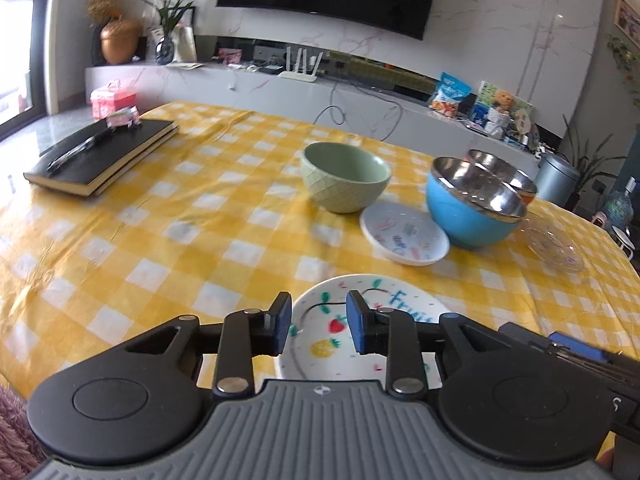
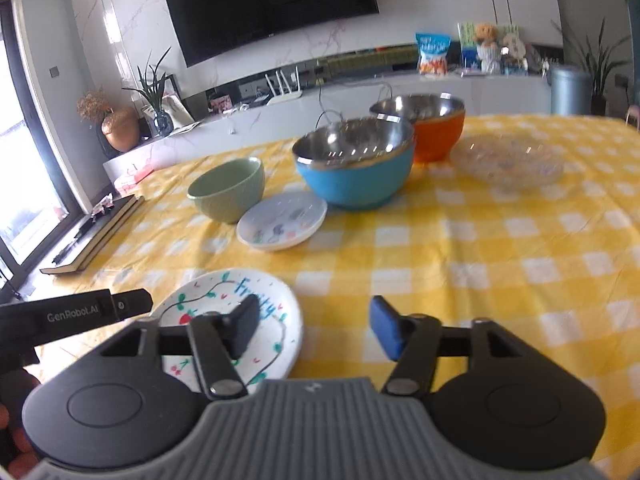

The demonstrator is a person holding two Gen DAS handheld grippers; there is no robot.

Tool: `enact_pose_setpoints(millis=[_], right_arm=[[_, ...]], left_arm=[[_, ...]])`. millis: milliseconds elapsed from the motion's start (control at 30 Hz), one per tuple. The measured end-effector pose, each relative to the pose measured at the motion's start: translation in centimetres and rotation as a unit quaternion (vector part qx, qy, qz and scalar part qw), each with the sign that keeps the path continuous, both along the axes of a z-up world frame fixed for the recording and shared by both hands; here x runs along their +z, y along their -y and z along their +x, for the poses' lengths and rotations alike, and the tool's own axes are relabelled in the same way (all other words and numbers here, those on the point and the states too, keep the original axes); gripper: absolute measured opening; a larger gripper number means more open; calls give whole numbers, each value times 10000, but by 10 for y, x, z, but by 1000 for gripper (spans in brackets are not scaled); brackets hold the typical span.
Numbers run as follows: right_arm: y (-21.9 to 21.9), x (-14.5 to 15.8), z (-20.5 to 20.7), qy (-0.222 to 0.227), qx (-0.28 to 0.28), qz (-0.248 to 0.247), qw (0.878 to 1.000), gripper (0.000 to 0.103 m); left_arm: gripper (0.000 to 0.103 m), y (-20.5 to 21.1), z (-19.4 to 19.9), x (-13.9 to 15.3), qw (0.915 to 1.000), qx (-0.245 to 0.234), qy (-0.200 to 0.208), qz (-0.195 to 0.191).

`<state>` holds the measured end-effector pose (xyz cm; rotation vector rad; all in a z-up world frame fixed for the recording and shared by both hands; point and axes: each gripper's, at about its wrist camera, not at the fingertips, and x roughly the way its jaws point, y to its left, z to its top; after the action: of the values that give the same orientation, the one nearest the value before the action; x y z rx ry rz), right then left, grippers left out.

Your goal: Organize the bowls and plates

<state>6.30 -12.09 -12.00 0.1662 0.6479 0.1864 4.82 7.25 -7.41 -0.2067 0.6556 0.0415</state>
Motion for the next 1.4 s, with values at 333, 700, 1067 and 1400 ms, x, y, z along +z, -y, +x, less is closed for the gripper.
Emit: enact_pose_setpoints(millis=[333, 700, 1067, 1400], right_arm=[[39, 48, 3, 535, -258, -685, 9959, 100], [132, 67, 57, 703, -865, -425, 9929, 100], [198, 32, 107, 621, -1518, 20, 9865, 95], [224, 2, 158, 80, -1785, 204, 9837, 76]], left_arm=[[46, 51, 10, 42, 9963, -794, 307, -88], [54, 124, 54, 50, 9877, -1479, 377, -350], [54, 188, 119, 12, 9838, -1647, 99, -705], [48, 221, 169, -22, 9873, -1401, -350, -658]])
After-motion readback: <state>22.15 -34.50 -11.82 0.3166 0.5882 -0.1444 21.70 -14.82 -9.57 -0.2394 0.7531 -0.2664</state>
